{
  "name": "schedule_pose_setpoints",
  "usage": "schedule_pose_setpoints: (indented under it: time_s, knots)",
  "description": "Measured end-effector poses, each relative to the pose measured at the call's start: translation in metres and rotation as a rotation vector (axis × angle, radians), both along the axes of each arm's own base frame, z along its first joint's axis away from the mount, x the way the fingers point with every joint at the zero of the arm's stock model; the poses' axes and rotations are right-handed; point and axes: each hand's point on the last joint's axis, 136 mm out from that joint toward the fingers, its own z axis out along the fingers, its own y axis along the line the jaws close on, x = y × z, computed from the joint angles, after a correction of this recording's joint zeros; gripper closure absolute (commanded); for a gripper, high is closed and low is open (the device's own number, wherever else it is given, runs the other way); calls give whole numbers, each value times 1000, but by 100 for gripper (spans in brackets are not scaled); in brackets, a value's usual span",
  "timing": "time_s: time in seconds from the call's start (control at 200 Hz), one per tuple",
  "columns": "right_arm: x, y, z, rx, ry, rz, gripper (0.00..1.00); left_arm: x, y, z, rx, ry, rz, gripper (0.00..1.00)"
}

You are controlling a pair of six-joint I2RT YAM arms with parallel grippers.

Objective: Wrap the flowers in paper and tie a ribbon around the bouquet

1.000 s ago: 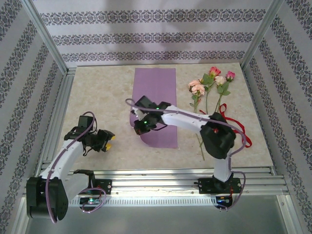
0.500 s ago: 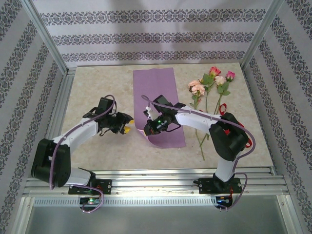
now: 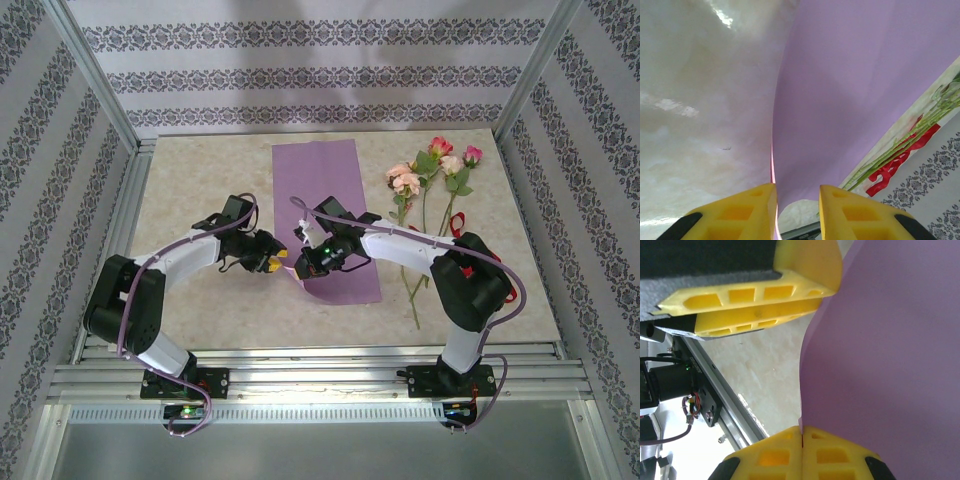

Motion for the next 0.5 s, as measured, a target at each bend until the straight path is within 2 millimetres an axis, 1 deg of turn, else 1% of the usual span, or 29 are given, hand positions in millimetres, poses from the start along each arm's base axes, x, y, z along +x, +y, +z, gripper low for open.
schedule_pose_setpoints:
  time_s: [0.33,0.435,0.5]
  knots:
    - [0,1,0,2,-2,2,100,-1,-1,-5,6,18,-4,72]
    - [0,1,0,2,-2,2,100,-3,1,-7,21,26,-8,67]
    - [0,1,0,2,-2,2,100,-6,4,-9,43,32,-12,66]
